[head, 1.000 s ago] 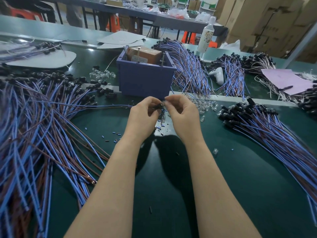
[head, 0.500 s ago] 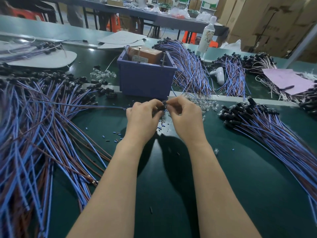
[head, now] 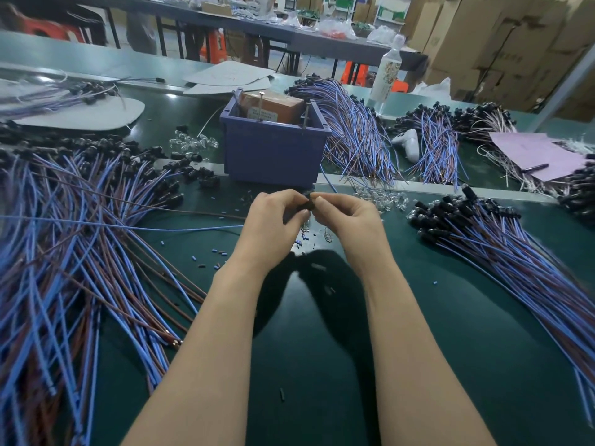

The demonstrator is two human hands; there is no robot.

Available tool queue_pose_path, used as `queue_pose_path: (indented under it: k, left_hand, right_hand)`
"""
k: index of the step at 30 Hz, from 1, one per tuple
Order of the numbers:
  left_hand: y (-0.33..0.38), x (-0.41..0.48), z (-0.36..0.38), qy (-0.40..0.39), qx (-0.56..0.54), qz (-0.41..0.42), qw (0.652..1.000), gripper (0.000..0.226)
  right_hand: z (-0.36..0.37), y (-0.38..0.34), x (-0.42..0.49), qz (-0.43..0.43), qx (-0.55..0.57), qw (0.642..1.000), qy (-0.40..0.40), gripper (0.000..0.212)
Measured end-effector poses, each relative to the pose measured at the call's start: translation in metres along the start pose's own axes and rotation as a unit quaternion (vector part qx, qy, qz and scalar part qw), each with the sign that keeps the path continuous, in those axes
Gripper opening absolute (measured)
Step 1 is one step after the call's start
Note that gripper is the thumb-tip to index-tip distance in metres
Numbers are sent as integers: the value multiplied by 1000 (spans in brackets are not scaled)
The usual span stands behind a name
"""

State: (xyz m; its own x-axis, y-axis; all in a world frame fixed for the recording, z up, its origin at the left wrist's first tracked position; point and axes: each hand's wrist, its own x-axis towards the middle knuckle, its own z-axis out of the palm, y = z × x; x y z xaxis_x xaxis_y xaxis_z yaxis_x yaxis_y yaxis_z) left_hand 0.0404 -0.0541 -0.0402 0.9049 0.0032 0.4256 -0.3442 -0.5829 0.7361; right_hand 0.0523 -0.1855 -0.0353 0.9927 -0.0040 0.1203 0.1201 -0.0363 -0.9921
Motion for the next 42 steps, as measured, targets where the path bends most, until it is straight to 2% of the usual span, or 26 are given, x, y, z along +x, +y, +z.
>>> queue_pose_path:
  k: [2, 6, 12, 14, 15, 17, 18, 19, 20, 21, 22, 23, 24, 26, 28, 30, 32, 34, 36, 37, 38, 40, 42]
  left_hand:
    - [1, 1, 1, 0, -13, 2, 1000, 16]
    - [0, 0, 3, 17, 12, 1, 1000, 20]
    - [1, 2, 9, 47, 60, -14, 997, 23]
    - [5, 3, 10, 74, 78, -6, 994, 29]
    - [8, 3, 10, 99, 58, 3, 993, 29]
    - [11, 2, 7, 128, -10, 8, 992, 12]
    - [13, 4, 6, 105, -30, -19, 994, 23]
    - [14, 5, 6, 47, -52, -75, 995, 38]
    - [16, 5, 7, -24, -101, -150, 983, 50]
    - [18, 6, 8, -84, -179, -235, 952, 57]
    - [19, 7, 9, -113, -270, -307, 906, 59]
    - [18, 7, 9, -101, -363, -349, 858, 55]
    - [16, 9, 8, -58, -451, -361, 814, 47]
    - [7, 13, -1, 54, -584, -333, 738, 30]
    - [-3, 15, -13, 148, -637, -294, 697, 27]
    - [-10, 15, -19, 213, -653, -277, 672, 30]
    - [-11, 14, -18, 248, -632, -266, 685, 31]
    - [-8, 13, -14, 251, -582, -255, 730, 30]
    - [-4, 14, -10, 209, -559, -248, 763, 30]
    - [-1, 14, -6, 172, -556, -246, 775, 30]
    - [2, 13, -2, 131, -550, -239, 789, 30]
    - [7, 12, 9, 69, -512, -215, 829, 29]
    - [7, 10, 18, 51, -427, -185, 884, 27]
  right_hand:
    - [0, 0, 0, 24, 53, 998, 10, 9]
    - [7, 1, -1, 34, 69, 997, 28, 13]
    - [21, -1, -4, -7, -18, 999, 43, 3]
    - [21, -3, -2, -33, -55, 996, 70, 9]
    - [19, -4, -1, -32, -37, 995, 91, 12]
    - [9, -8, 1, -6, 75, 988, 137, 12]
    - [4, -10, 3, 11, 136, 978, 156, 10]
    - [-1, -11, 4, 26, 182, 968, 168, 9]
    - [-5, -12, 5, 36, 210, 961, 175, 10]
    - [-7, -12, 6, 41, 223, 958, 176, 10]
    - [-7, -13, 6, 43, 222, 958, 174, 11]
    - [-7, -14, 6, 42, 208, 962, 172, 13]
    - [-7, -14, 6, 39, 185, 967, 174, 17]
    - [-11, -14, 7, 27, 118, 971, 205, 20]
    - [-22, -10, 11, 19, 62, 957, 284, 16]
    - [-34, -6, 13, 18, 55, 921, 386, 13]
    - [-45, -4, 14, 22, 74, 885, 459, 14]
    - [-48, -3, 13, 20, 46, 867, 495, 23]
    - [-43, -5, 9, -30, -78, 857, 509, 30]
    - [-36, -7, 6, -88, -139, 853, 495, 31]
    - [-26, -10, 3, -150, -179, 858, 457, 29]
    - [-3, -11, -1, -216, -230, 897, 310, 24]
    - [19, -6, -4, -188, -273, 933, 141, 27]
